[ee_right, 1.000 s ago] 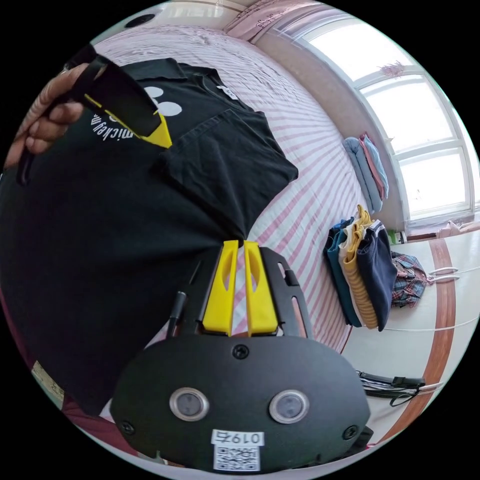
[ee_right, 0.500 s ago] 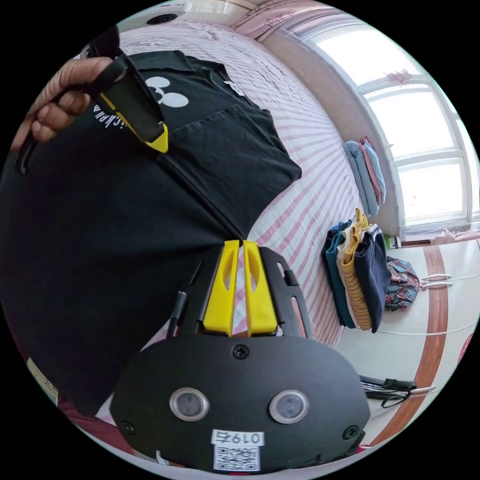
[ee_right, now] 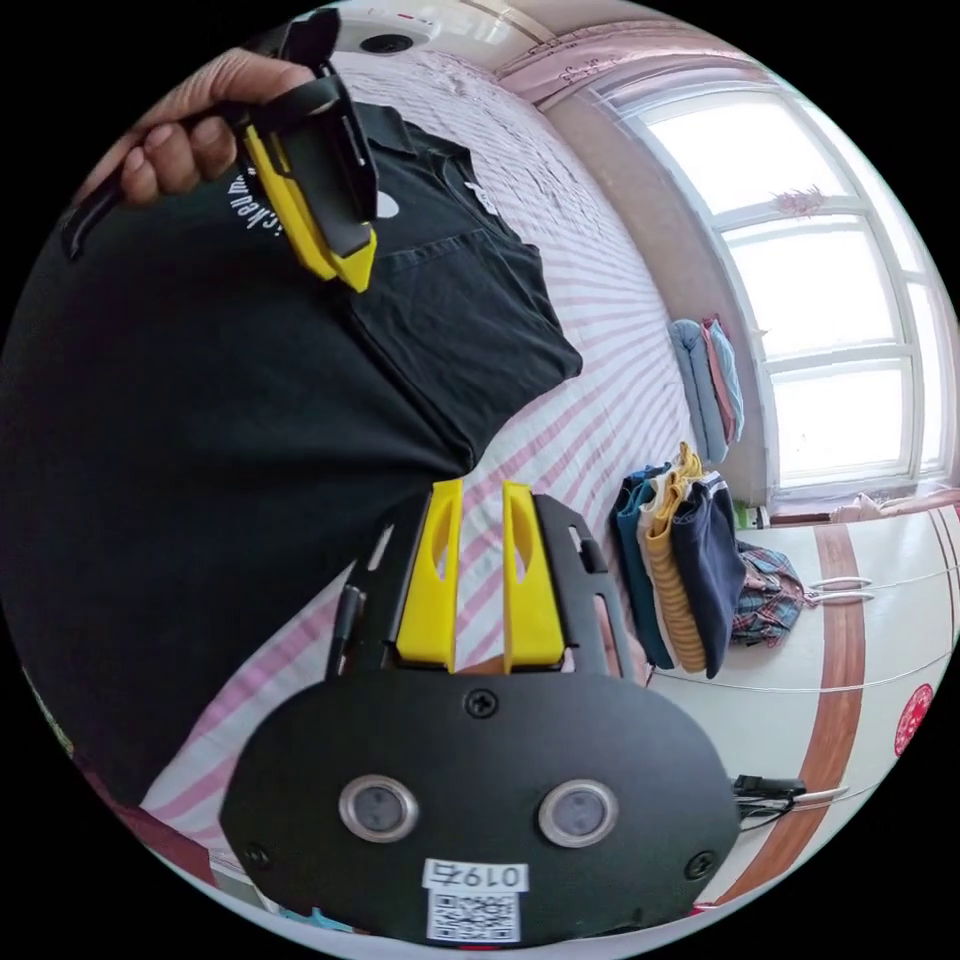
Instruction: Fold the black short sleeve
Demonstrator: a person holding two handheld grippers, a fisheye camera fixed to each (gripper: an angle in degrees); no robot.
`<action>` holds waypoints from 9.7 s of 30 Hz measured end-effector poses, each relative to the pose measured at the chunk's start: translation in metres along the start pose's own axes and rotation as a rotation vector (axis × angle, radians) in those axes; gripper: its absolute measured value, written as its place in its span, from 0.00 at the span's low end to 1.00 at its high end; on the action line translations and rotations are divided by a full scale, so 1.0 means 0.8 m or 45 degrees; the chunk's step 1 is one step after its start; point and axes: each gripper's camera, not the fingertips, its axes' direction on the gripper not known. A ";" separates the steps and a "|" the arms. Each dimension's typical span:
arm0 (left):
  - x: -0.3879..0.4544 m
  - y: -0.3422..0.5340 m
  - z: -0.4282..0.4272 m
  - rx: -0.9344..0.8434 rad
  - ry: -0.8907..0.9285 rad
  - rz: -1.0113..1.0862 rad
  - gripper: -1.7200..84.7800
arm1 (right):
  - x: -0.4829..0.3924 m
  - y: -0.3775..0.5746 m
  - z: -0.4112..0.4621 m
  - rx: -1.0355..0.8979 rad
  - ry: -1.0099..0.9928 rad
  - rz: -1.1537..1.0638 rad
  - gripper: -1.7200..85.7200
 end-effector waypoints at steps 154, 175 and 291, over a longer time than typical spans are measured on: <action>0.143 -0.275 0.059 -0.034 -0.328 0.756 0.05 | -0.031 0.024 0.065 -0.009 -0.392 0.899 0.02; 0.191 -0.293 0.117 -0.284 -0.568 0.882 0.03 | 0.025 0.073 0.066 0.026 -0.672 0.855 0.01; 0.017 0.692 -0.265 0.712 0.353 0.757 0.04 | -0.109 0.694 -0.298 0.490 -1.303 1.555 0.02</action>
